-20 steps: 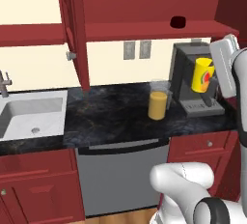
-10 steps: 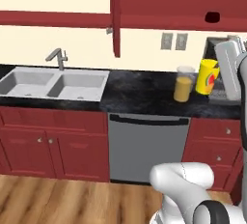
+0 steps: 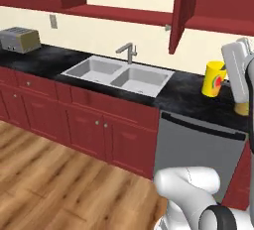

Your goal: There is a tray on the dining counter. Grab the cup, mug, and pitcher and place them on the tray. The pitcher may be placed next to the tray if it cannot fit the tray.

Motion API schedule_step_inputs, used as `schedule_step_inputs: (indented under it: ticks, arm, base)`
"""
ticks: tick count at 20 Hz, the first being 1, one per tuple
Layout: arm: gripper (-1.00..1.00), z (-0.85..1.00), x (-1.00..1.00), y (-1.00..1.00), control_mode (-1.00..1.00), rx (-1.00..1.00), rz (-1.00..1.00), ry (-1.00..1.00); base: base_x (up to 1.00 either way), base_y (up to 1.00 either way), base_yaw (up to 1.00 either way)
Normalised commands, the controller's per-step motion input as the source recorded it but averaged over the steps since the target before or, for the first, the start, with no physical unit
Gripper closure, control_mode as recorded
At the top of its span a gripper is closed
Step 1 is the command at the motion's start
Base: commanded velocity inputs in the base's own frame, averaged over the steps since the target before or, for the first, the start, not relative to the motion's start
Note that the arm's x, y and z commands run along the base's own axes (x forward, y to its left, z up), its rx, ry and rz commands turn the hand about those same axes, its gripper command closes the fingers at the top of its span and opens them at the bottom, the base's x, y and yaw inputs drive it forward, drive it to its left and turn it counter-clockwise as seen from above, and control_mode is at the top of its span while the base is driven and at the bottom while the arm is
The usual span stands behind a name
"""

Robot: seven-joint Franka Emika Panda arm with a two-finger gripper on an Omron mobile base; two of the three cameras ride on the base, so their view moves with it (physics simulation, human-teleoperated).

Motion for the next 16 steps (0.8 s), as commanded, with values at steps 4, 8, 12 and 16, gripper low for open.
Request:
schedule_step_inputs:
  ticks: [4,8,12,16]
  arm:
    - [1.00,0.00,0.00,0.00,1.00,0.00,0.00,0.00]
    - [1.00,0.00,0.00,0.00,1.00,0.00,0.00,0.00]
    - [1.00,0.00,0.00,0.00,1.00,0.00,0.00,0.00]
    - [1.00,0.00,0.00,0.00,1.00,0.00,0.00,0.00]
  base:
    - [0.00,0.00,0.66]
    - [0.00,0.00,0.67]
    - [0.00,0.00,0.68]
    - [0.00,0.00,0.69]
